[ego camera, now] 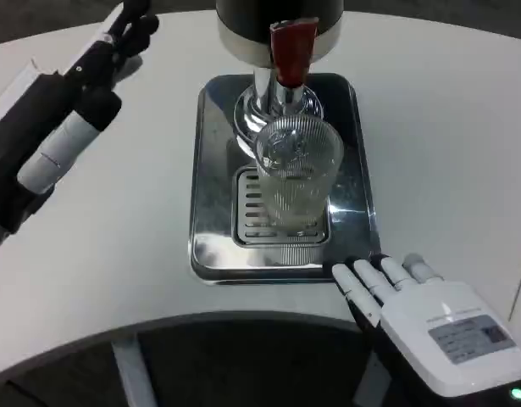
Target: Grasp the cup under the faucet to collect the drink, then remove the cup.
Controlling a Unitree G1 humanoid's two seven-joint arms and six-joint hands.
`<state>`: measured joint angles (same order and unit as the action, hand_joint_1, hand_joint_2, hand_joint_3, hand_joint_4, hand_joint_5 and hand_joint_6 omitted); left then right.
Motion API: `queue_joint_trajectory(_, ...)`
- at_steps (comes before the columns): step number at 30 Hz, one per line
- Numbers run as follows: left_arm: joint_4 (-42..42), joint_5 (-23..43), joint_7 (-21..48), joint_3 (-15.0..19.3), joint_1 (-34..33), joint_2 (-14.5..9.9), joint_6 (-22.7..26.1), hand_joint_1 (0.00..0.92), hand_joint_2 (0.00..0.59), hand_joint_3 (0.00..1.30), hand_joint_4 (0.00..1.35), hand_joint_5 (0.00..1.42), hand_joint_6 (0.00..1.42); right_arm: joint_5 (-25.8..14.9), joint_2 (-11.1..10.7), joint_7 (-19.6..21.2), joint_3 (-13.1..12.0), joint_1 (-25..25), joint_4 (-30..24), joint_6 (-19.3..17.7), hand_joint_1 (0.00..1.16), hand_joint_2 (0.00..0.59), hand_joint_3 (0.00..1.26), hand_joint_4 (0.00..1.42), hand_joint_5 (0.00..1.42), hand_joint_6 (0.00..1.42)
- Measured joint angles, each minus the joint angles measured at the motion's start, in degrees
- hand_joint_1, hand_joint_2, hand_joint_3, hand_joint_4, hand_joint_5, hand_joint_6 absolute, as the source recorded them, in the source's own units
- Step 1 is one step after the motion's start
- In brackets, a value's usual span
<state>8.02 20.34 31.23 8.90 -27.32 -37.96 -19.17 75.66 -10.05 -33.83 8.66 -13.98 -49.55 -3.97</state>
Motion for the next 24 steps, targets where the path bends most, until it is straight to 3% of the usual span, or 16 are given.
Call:
queue_joint_trajectory(4, -0.5, 6.8, 9.2, 1.2, -3.6, -0.8, 6.2, 0.0, 0.068, 0.0, 0.0, 0.0, 0.0, 0.3, 0.0, 0.0, 0.1, 0.3, 0.3, 0.2, 0.65, 0.285, 0.0, 0.0, 0.0, 0.0)
queue_joint_trajectory(9, -0.8, 10.8, 16.3, 2.4, -8.0, -1.8, 10.5, 0.0, 0.07, 0.0, 0.0, 0.0, 0.0, 0.5, 0.0, 0.0, 0.7, 0.5, 0.5, 0.5, 0.65, 0.285, 0.0, 0.0, 0.0, 0.0)
queue_joint_trajectory(16, 0.3, 12.1, 21.4, 3.4, -11.6, -1.8, 15.1, 0.0, 0.072, 0.0, 0.0, 0.0, 0.0, 0.9, 0.2, -0.1, 1.0, 1.2, 0.6, 0.8, 0.65, 0.285, 0.0, 0.0, 0.0, 0.0)
queue_joint_trajectory(24, 6.6, 12.4, 25.0, 3.2, -17.6, -0.5, 16.7, 0.0, 0.073, 0.0, 0.0, 0.0, 0.0, 1.6, 0.4, -0.1, 1.4, 0.9, 0.5, 1.0, 0.65, 0.285, 0.0, 0.0, 0.0, 0.0)
